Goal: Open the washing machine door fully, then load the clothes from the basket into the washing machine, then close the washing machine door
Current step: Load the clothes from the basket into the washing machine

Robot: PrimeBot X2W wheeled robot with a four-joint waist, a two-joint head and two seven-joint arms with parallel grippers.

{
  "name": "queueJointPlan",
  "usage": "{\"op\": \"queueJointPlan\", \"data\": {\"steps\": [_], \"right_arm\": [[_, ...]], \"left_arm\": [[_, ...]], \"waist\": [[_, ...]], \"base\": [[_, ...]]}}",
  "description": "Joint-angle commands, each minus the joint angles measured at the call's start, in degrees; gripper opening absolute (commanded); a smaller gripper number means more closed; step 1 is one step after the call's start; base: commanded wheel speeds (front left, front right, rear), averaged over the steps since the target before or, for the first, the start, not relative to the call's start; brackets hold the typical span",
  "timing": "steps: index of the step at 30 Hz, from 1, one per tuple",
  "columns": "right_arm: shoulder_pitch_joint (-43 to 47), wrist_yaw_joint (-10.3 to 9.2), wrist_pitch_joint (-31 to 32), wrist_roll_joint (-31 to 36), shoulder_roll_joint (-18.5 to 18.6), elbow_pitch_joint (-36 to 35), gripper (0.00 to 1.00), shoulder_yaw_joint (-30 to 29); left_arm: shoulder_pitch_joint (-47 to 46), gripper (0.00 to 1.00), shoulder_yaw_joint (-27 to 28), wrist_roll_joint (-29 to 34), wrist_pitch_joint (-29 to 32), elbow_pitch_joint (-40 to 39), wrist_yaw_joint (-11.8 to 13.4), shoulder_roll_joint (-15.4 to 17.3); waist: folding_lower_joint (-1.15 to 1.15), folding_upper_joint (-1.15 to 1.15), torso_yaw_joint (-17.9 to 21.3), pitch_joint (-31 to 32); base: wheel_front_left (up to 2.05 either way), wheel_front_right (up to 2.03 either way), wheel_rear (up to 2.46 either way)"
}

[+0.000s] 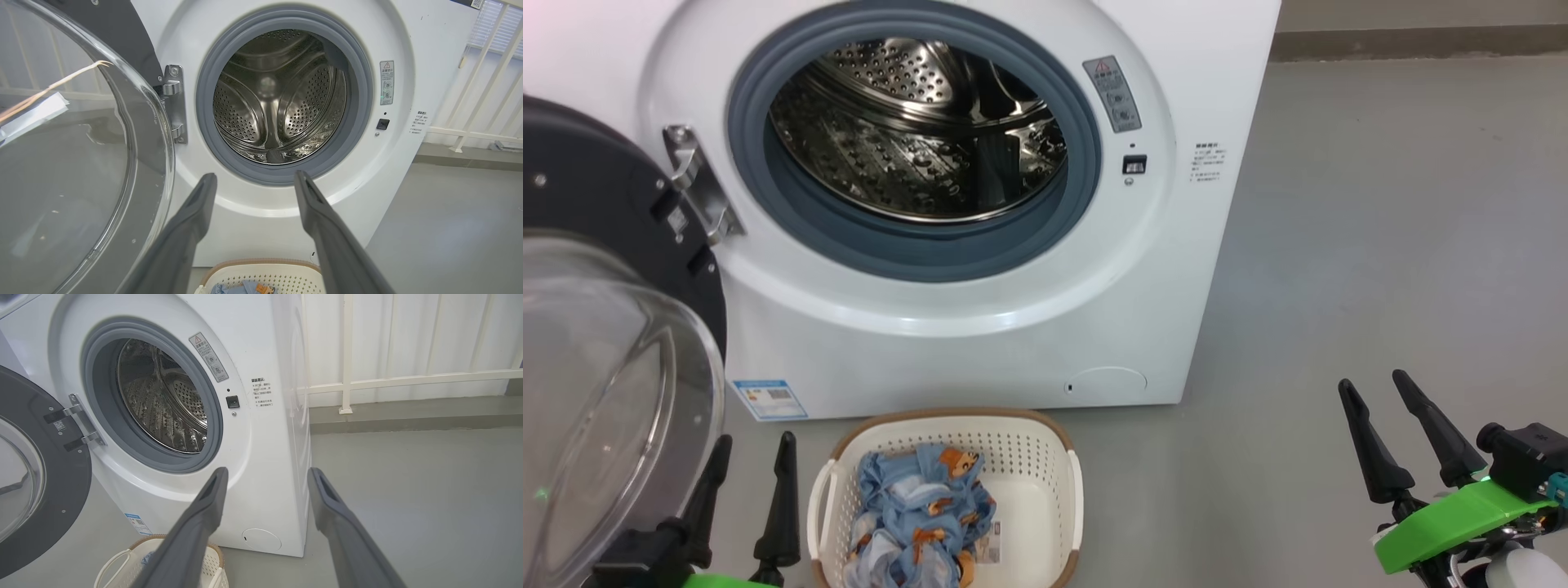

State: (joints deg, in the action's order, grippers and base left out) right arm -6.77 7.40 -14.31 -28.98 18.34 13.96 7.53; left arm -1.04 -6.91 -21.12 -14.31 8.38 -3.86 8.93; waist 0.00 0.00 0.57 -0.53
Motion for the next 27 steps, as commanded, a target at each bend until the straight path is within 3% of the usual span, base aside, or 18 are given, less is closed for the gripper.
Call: {"op": "queueJointPlan", "data": {"steps": [1,11,27], "right_arm": [[-0.3,0.09,-0.7,-0.4,1.2,-1.2,1.00,1.0],[-0.5,0.09,-0.7,-0.4,1.2,-1.2,1.00,1.0],[-0.9,0.09,-0.7,-0.6,1.6,-1.0,1.00,1.2]], "left_arm": [[-1.0,1.00,2.3,0.5,-0.7,-1.2,-0.6,0.6],[-1.1,1.00,2.4,0.5,-0.7,-1.4,-0.7,0.3],[-1.3,1.00,2.6,0.7,-0.7,-1.2,-0.9,0.1]], "waist": [[0.00,0.00,0.0,0.0],[0.00,0.00,-0.1,-0.1],[0.00,0.00,-0.3,-0.5]], "base": [[1.47,-1.47,0.00],[1.11,-1.11,0.00],[0.06,-0.06,0.00]]}}
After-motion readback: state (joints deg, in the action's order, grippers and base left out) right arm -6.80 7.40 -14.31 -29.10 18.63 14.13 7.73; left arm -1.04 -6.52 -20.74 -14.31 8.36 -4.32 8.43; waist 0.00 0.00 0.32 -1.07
